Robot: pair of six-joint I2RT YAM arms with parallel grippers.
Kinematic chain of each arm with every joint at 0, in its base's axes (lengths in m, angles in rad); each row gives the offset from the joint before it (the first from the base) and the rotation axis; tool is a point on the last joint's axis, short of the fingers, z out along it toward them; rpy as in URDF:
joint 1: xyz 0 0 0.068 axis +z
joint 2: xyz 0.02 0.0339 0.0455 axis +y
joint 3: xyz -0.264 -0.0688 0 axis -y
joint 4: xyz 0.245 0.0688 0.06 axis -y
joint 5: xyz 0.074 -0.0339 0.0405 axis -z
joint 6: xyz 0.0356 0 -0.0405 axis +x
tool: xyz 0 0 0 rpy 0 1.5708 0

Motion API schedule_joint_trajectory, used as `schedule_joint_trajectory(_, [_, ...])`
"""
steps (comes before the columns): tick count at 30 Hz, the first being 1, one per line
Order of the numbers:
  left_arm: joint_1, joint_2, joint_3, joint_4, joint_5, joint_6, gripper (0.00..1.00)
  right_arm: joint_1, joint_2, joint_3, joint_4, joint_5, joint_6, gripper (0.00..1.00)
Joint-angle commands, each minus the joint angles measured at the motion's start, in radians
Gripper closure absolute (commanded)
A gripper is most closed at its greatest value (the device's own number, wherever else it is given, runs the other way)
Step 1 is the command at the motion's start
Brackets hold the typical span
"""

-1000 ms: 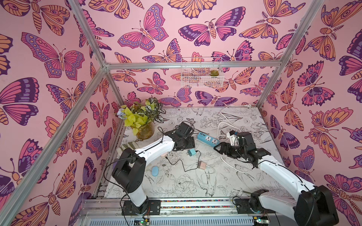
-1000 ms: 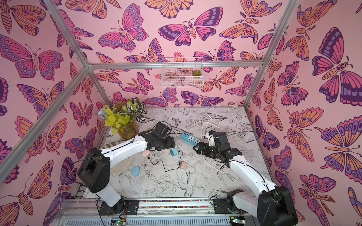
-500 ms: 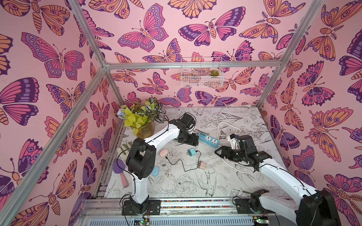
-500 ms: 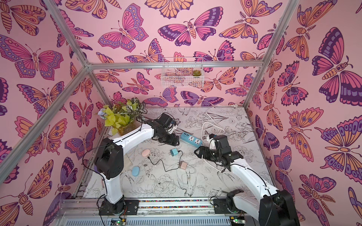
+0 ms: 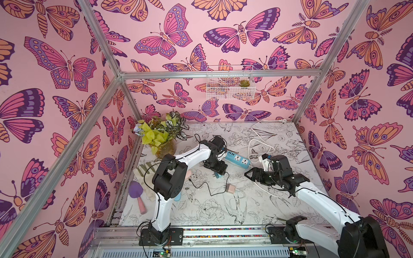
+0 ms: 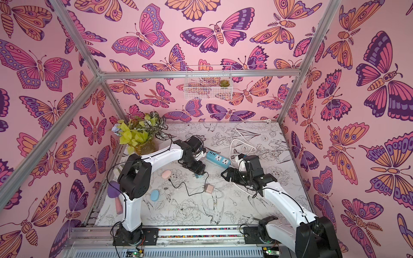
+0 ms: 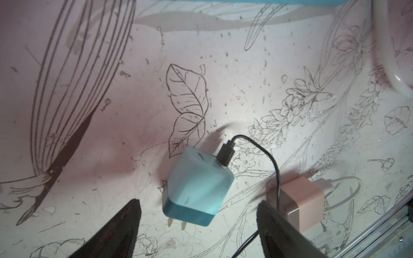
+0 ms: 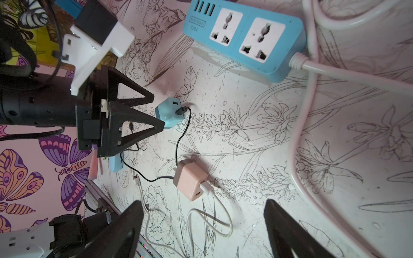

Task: Charge the bluetooth headset
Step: Pick up the plug from the center of the board.

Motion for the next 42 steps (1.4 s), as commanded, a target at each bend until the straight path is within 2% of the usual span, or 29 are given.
schedule_joint_trajectory(1, [-0.014,0.017,0.004,-0.023,-0.018,0.05,0.18,0.007,0.01,-0.004,0.014,-0.011,0.005,0.13])
schedule_joint_trajectory(8, [-0.022,0.022,-0.024,-0.011,0.012,0.059,0.3,0.009,0.027,-0.009,0.032,-0.019,0.017,0.13])
schedule_joint_trajectory(17, [-0.041,0.042,-0.053,0.011,-0.033,0.053,0.29,0.011,0.016,-0.026,0.04,-0.012,0.027,0.13])
schedule_joint_trajectory(23, [-0.056,0.043,-0.074,0.048,-0.019,0.043,0.47,0.012,0.021,-0.029,0.046,-0.008,0.034,0.13])
schedule_joint_trajectory(27, [-0.072,0.031,-0.082,0.049,-0.044,0.05,0.54,0.013,0.024,-0.026,0.048,-0.005,0.034,0.13])
schedule_joint_trajectory(29, [-0.076,0.008,-0.094,0.06,-0.058,0.051,0.61,0.014,0.027,-0.021,0.048,-0.008,0.034,0.13])
schedule_joint_trajectory(33, [-0.08,-0.056,-0.133,0.086,-0.096,0.053,0.68,0.023,0.042,-0.009,0.053,-0.015,0.044,0.13])
schedule_joint_trajectory(38, [-0.092,-0.161,-0.183,0.118,-0.175,0.061,0.7,0.027,0.065,0.005,0.087,-0.056,0.07,0.15])
schedule_joint_trajectory(42, [-0.123,-0.256,-0.235,0.168,-0.237,0.086,0.71,0.027,0.099,0.032,0.135,-0.14,0.101,0.22])
